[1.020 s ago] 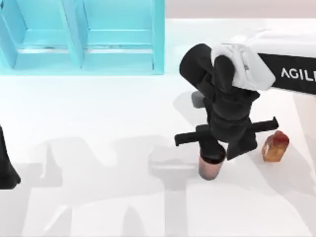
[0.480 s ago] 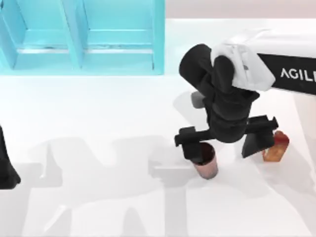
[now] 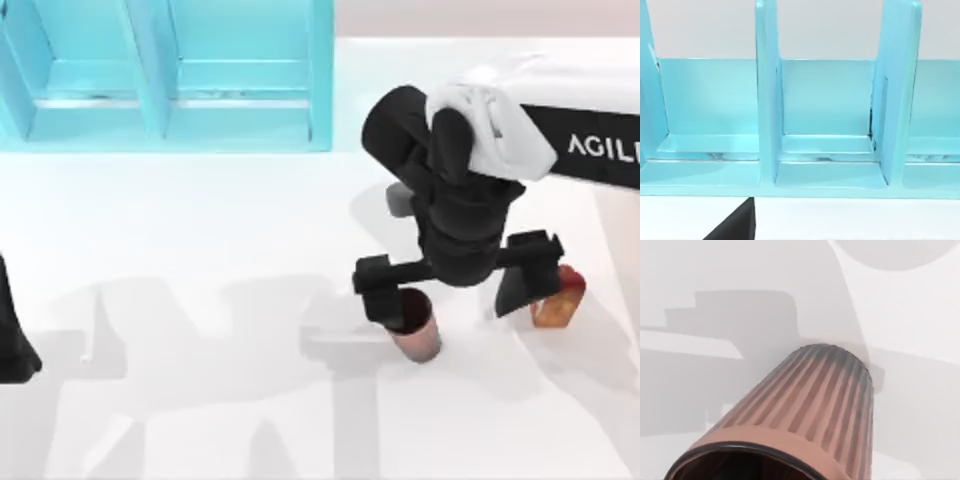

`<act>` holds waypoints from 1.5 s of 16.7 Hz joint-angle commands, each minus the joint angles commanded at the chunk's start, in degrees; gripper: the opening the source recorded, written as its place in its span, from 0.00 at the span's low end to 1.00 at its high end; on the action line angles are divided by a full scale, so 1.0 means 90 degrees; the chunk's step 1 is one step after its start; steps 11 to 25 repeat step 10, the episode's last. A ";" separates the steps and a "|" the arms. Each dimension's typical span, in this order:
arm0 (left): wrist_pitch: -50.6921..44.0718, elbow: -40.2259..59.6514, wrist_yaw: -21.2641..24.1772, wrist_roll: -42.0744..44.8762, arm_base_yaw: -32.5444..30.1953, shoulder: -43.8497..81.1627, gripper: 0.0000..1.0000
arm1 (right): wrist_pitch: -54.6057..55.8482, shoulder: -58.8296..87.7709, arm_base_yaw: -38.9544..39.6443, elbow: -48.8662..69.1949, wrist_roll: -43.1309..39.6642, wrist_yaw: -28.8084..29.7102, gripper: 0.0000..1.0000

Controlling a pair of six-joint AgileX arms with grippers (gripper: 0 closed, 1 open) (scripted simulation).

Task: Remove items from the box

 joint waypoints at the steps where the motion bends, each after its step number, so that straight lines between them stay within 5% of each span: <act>1: 0.0000 0.0000 0.0000 0.0000 0.0000 0.0000 1.00 | -0.0152 -0.0012 0.0006 0.0147 0.0002 0.0001 1.00; 9: 0.0000 0.0000 0.0000 0.0000 0.0000 0.0000 1.00 | -0.2240 -0.0328 -0.0027 0.1889 -0.0021 0.0001 1.00; 25: 0.0000 0.0000 0.0000 0.0000 0.0000 0.0000 1.00 | -0.2290 -0.0364 -0.0035 0.1936 -0.0027 -0.0001 1.00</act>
